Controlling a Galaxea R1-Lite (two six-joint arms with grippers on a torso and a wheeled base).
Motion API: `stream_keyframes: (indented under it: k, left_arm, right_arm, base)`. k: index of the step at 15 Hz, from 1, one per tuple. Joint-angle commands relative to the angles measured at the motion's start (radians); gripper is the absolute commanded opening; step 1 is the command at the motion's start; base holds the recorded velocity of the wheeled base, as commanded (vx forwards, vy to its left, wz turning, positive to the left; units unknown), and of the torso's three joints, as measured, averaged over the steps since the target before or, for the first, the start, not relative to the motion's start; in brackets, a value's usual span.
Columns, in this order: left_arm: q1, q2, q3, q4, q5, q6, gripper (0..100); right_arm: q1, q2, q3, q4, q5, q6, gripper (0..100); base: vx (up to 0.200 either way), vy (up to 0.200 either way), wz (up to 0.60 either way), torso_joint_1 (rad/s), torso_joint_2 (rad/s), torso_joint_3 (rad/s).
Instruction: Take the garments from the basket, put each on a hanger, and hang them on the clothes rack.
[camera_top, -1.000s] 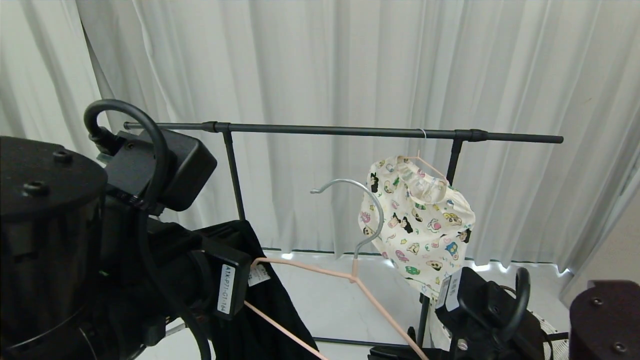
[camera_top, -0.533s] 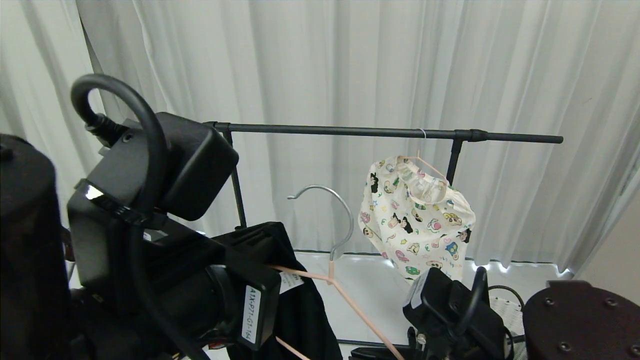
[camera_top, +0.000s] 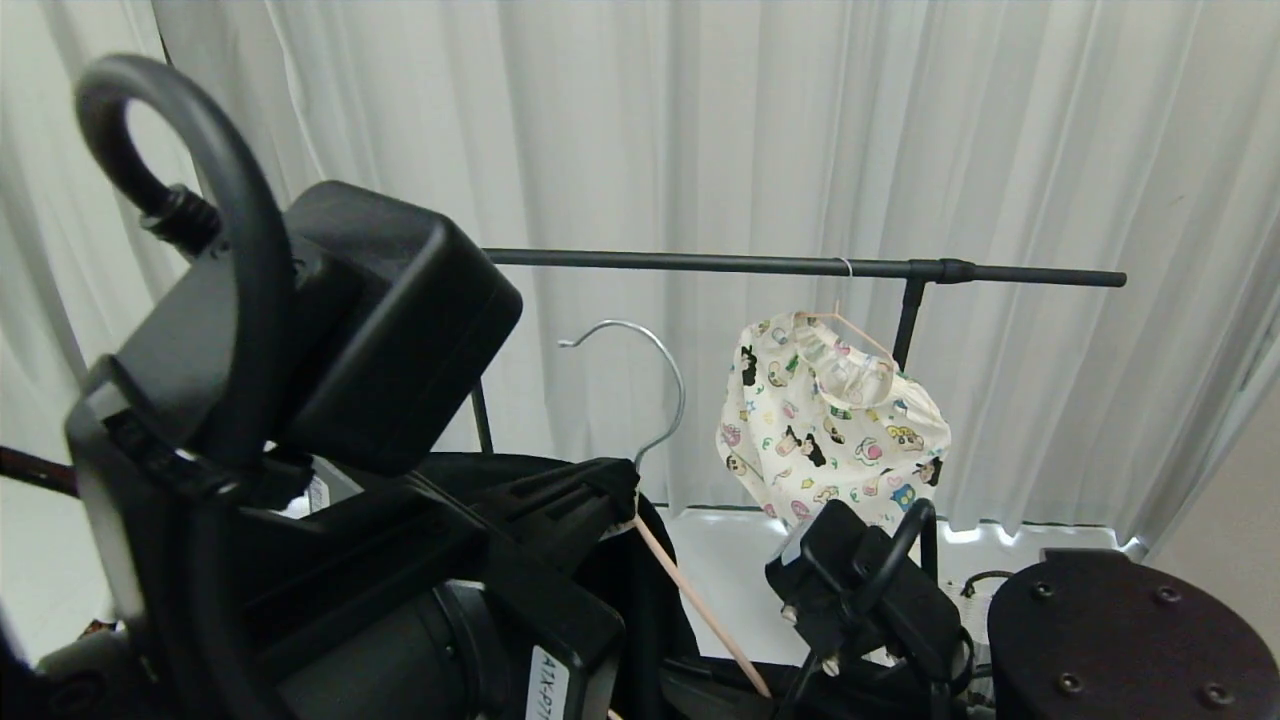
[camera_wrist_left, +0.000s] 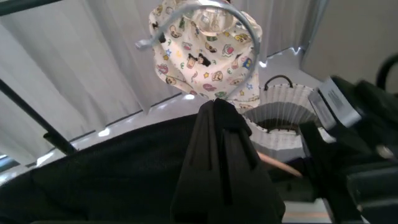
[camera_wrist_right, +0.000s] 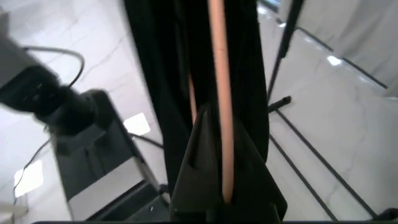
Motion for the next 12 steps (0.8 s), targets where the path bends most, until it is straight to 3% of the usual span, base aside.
stream_keyframes:
  k: [1,3,12]
  left_arm:
    - [0.0,-0.003,0.013,0.0,0.002,0.0,0]
    - [0.003,-0.003,0.014,0.0,0.002,0.0,0]
    - [0.003,-0.014,0.062,0.0,0.007,0.0,0]
  right_arm:
    - [-0.002,-0.001,0.001,-0.005,-0.047,0.039,0]
    - [-0.002,-0.011,0.001,-0.006,-0.093,0.065,0]
    - [-0.039,-0.041,0.007,-0.028,-0.128,0.062,0]
  base:
    - [0.0,0.0,0.0,0.0,0.0,0.0]
    - [0.0,0.0,0.0,0.0,0.0,0.0]
    - [0.0,0.0,0.0,0.0,0.0,0.0]
